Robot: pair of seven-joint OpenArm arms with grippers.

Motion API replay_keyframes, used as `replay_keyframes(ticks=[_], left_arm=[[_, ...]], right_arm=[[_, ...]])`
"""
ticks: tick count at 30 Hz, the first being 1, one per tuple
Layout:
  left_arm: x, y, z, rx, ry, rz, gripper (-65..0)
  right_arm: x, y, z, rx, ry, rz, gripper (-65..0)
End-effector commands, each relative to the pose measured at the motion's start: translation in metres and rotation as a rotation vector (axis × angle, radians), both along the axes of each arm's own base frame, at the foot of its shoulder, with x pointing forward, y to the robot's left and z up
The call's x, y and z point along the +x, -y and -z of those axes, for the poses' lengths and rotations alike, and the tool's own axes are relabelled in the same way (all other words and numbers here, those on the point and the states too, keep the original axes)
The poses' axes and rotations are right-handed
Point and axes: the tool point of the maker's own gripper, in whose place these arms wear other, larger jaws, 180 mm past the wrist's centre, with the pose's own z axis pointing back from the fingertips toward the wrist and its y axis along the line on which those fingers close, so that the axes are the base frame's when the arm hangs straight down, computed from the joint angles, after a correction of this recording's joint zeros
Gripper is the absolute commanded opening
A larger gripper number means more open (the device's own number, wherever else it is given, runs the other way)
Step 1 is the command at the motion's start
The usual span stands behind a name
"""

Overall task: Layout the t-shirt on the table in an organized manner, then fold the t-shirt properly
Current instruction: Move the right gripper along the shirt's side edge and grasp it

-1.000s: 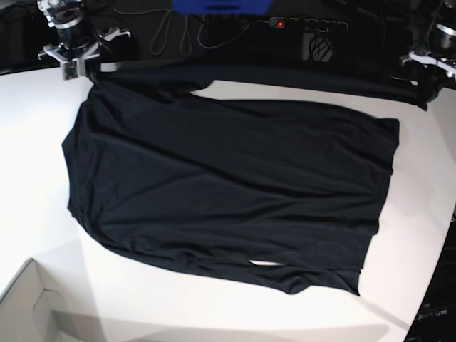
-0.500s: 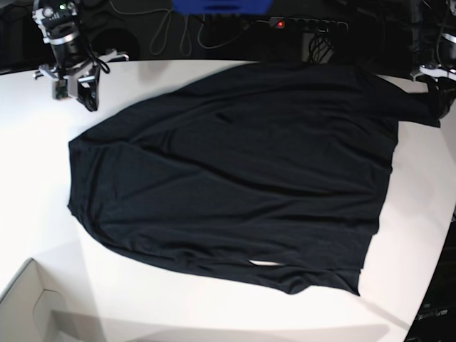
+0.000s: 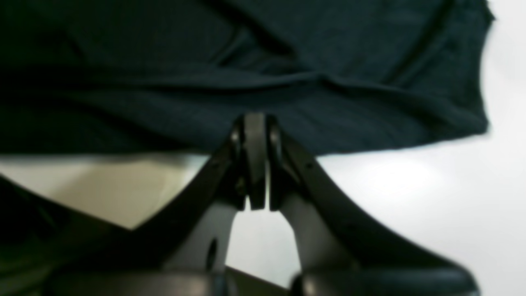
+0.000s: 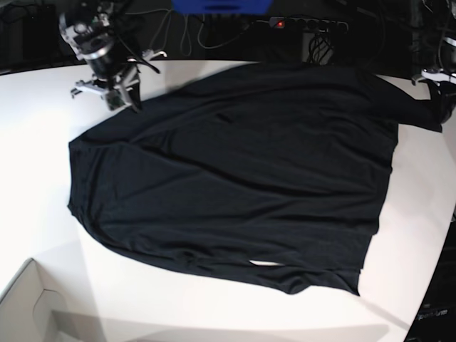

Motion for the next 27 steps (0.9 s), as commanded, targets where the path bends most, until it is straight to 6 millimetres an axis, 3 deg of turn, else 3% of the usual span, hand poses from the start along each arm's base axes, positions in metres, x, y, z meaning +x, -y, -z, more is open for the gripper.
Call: replay_keyframes(ticks=[1,13,23,27], left_arm=[[0.003,-0.002,-0.013,0.018,0.043,0.005,-64.7],[0.0,-0.002,-0.011,0.017,0.035,0.004,-64.7],[0.0,-0.002,-0.011,0.017,0.035,0.004,-64.7],[0.001,-0.002,-0.011,0.017,0.036,0.004,-64.7]], right_arm=[[0.007,-0.005,-0.007,0.005,0.029,-0.011,-61.5],[0.042,-0.002,-0.013,-0.048,0.009,-0.002,-36.2],[0.043,-0.013,0.018,-0.003,-0.059,-0.027,-33.9],[0.044,-0.023,0.018,-0.004,-0.058,-0.068,-33.6]])
